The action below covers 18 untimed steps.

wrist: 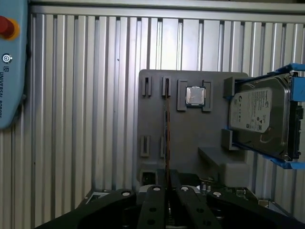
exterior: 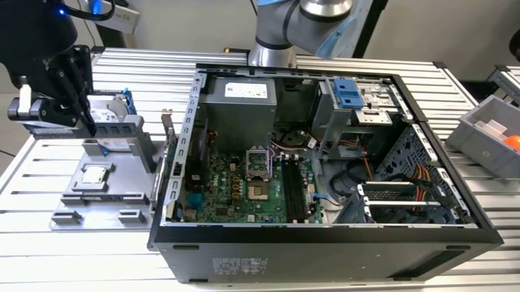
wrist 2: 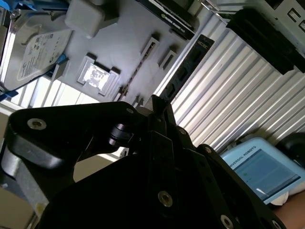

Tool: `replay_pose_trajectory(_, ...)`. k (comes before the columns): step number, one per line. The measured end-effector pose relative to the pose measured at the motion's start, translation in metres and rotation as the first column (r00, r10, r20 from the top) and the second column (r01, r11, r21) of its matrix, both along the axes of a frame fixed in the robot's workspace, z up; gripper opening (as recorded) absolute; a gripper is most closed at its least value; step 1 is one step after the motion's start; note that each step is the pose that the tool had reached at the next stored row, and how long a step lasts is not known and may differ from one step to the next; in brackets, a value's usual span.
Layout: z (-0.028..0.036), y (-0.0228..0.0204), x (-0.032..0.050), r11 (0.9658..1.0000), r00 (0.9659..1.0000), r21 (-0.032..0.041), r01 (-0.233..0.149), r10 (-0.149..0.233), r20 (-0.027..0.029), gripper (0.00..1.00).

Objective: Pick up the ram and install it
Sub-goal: 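Pick up the ram and move it above insertion slot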

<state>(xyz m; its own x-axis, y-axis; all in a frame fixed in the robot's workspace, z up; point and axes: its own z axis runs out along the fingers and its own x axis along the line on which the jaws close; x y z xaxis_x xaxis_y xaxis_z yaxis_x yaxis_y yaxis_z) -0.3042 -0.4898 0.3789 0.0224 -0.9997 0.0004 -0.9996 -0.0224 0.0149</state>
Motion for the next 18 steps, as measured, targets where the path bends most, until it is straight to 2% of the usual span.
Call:
replay_pose_trajectory(4, 0.0, 0.0014, 0.0025, 1.0, 1.0, 0.0001, 0.0, 0.0, 0.0029, 0.0)
replay_pose_trajectory(12, -0.0001, 0.0015, 0.0044, 1.0, 1.0, -0.0002, 0.0, 0.0, 0.003, 0.0)
replay_pose_trajectory(18, -0.0001, 0.0016, 0.0112, 1.0, 1.0, -0.0002, 0.0, 0.0, 0.0029, 0.0)
